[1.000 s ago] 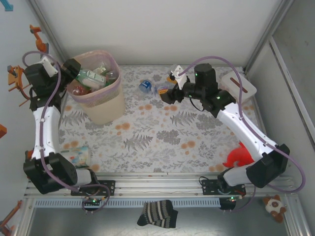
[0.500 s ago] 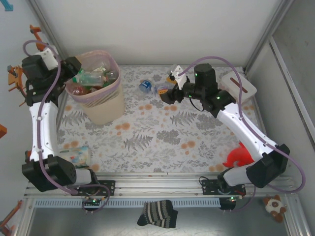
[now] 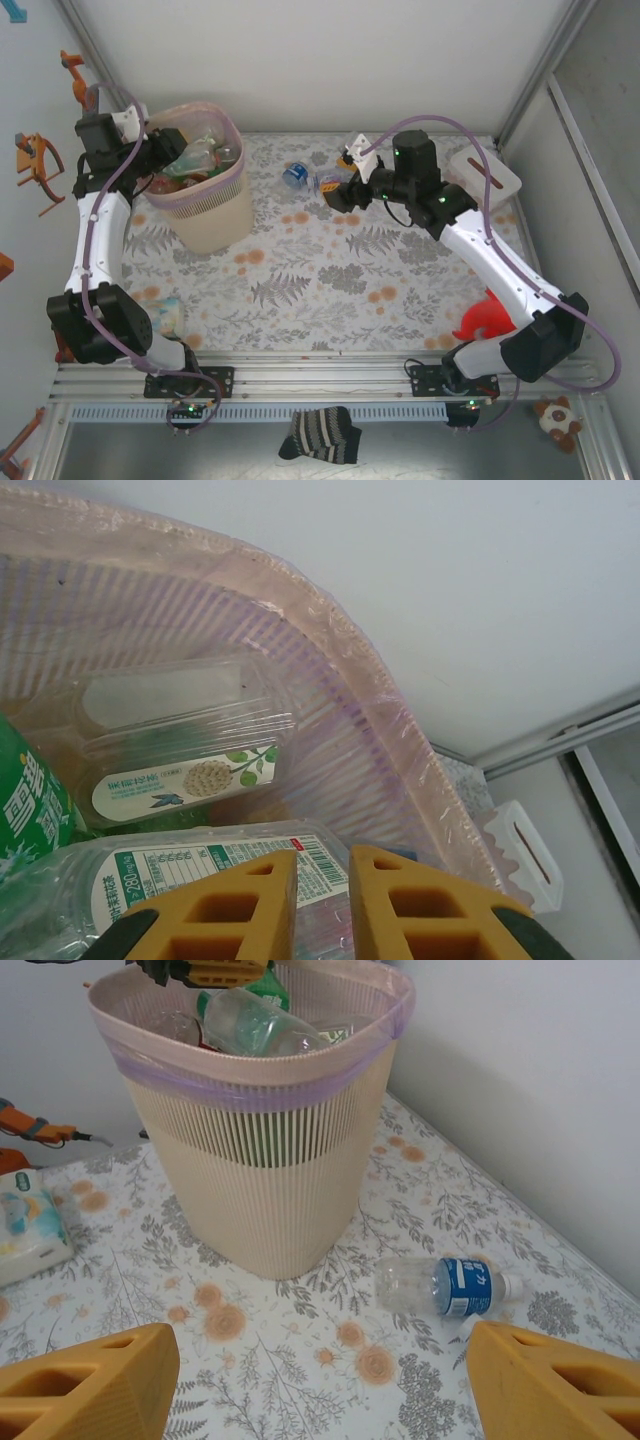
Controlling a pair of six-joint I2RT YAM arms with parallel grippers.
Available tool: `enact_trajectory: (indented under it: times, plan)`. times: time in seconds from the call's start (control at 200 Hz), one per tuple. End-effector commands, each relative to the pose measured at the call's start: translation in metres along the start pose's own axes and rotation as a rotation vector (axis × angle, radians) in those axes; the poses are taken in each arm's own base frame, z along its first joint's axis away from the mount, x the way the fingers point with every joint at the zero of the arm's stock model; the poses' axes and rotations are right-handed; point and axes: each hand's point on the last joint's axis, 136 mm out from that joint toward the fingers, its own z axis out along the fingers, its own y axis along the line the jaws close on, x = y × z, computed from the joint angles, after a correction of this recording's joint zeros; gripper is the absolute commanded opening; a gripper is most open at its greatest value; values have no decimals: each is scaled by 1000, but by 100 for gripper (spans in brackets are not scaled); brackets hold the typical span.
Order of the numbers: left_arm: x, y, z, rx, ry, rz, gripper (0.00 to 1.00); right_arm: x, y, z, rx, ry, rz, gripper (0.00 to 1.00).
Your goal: Put the plastic bottles in the bin
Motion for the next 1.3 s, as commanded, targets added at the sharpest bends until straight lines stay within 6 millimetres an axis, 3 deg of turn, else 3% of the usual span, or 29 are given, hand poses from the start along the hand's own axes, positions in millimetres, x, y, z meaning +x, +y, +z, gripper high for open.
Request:
enact_trajectory:
  times: [0.0, 0.18, 0.35, 0.556, 0.726, 0.846, 1.041, 1.167, 1.292]
  plan:
    - [25, 20, 7, -44, 79, -47, 20, -7, -6, -3, 44, -3, 6, 75]
    - [11, -1, -9, -13, 30, -15, 21, 2, -36, 6, 184, 57, 109, 75]
    - [-10, -26, -28, 21, -30, 22, 21, 16, -62, 25, 250, 133, 222, 72]
    - [-15, -45, -41, 60, -50, 34, 23, 34, -101, 52, 348, 189, 382, 69]
    - [-11, -49, -49, 61, -57, 40, 23, 69, -151, 74, 473, 203, 759, 67]
    - [-10, -52, -54, 60, -62, 49, 23, 88, -172, 90, 549, 134, 954, 68]
    - [-9, -56, -61, 66, -75, 51, 23, 128, -216, 83, 896, 108, 1196, 75]
    - [-9, -57, -60, 74, -79, 44, 23, 162, -233, 79, 1081, 136, 1312, 75]
    - [-8, -57, -60, 74, -78, 40, 23, 190, -240, 91, 1154, 169, 1393, 75]
